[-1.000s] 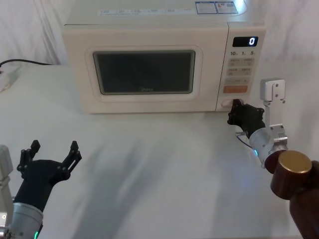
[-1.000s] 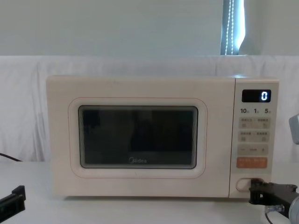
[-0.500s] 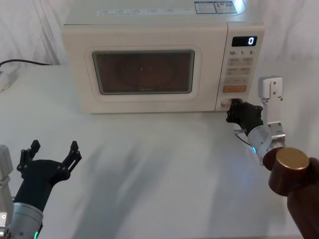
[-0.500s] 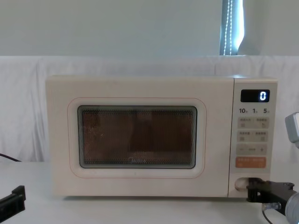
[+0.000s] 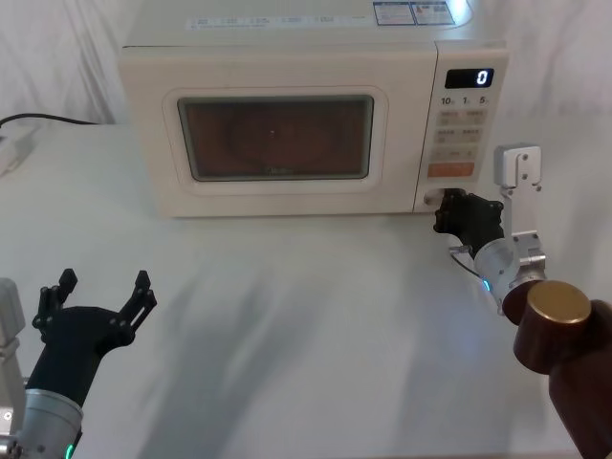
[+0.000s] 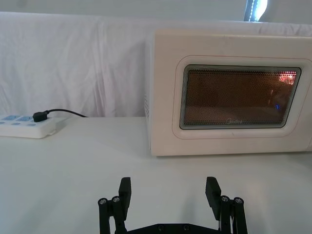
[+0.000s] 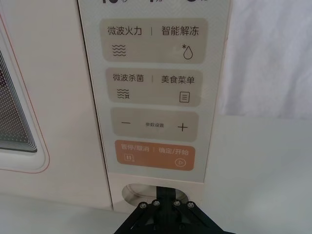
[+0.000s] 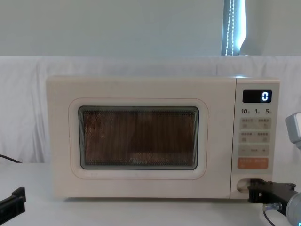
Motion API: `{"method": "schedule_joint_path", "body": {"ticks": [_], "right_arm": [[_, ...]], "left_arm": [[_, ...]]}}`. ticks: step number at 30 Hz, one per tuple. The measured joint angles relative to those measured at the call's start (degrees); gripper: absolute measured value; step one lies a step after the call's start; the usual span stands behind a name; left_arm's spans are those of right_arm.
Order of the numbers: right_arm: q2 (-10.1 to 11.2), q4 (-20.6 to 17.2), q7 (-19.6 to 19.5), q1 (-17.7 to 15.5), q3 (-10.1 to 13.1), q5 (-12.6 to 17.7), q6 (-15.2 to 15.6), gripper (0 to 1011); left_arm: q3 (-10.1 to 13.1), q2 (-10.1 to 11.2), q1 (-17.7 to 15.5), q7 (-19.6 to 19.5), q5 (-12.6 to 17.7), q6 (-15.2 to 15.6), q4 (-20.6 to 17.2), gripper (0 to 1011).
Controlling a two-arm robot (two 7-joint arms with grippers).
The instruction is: Press the button to open the microwave door with one hand; close the microwave door with the other hand.
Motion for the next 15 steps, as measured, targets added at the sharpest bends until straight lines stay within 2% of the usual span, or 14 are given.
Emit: {"method": "schedule_joint_path", "body": {"ticks": [15], "right_arm": [[-0.2, 0.8, -0.3, 0.4, 0.4, -0.3, -0.6, 0]], "left_arm": [[0.0, 0.0, 0.0, 0.0, 0.0, 0.0, 0.0, 1001]]}}
